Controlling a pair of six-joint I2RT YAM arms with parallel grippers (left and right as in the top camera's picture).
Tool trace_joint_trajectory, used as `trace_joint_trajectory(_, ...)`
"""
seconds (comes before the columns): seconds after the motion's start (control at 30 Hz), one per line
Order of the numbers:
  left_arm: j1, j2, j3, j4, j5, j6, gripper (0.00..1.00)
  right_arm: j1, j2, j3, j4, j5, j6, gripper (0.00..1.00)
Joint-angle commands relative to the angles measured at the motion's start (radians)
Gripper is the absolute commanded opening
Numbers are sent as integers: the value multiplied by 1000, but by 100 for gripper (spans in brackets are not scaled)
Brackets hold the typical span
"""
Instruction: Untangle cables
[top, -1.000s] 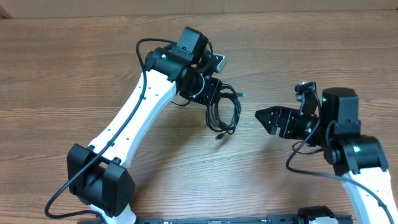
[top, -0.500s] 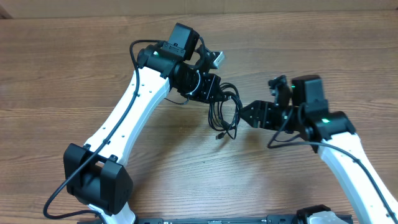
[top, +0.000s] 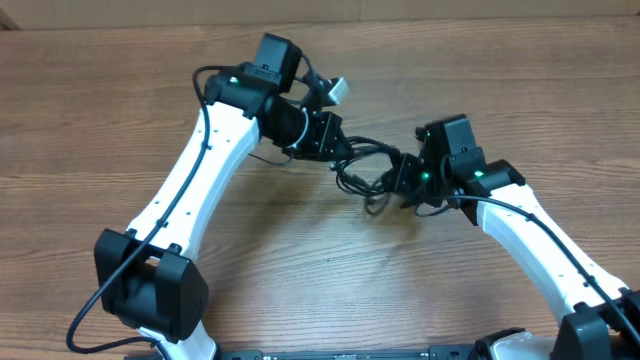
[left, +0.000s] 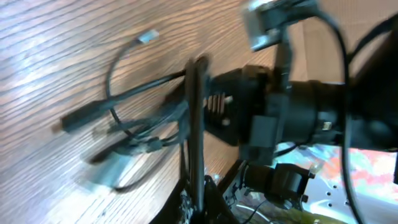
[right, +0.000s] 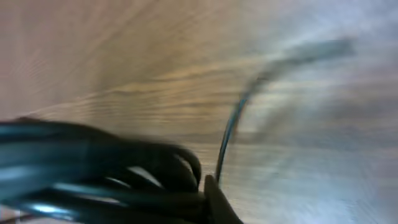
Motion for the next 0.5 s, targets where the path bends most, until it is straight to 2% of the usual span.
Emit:
trace_joint_trajectory(0.0,84,-43,29,-40,-60,-10,4,-18,-26,-4,19,-66,-121,4)
trace_joint_trajectory(0.03,99,-43,29,-59,-124,-10,4,-18,-65,-4,43,-172,-182,3)
trace_joint_trajectory(0.23,139,-43,28,-93,-357,-48,4,-30,-260,-4,42,-386,-280,4)
trace_joint_trajectory(0.37,142,-33,28,-92,-431,-47,4,-72,-363,-4,73,-558,-291,4)
trace_joint_trajectory(0.47,141,-22,27,-98,-419,-42,4,-117,-409,-4,128,-676,-281,4)
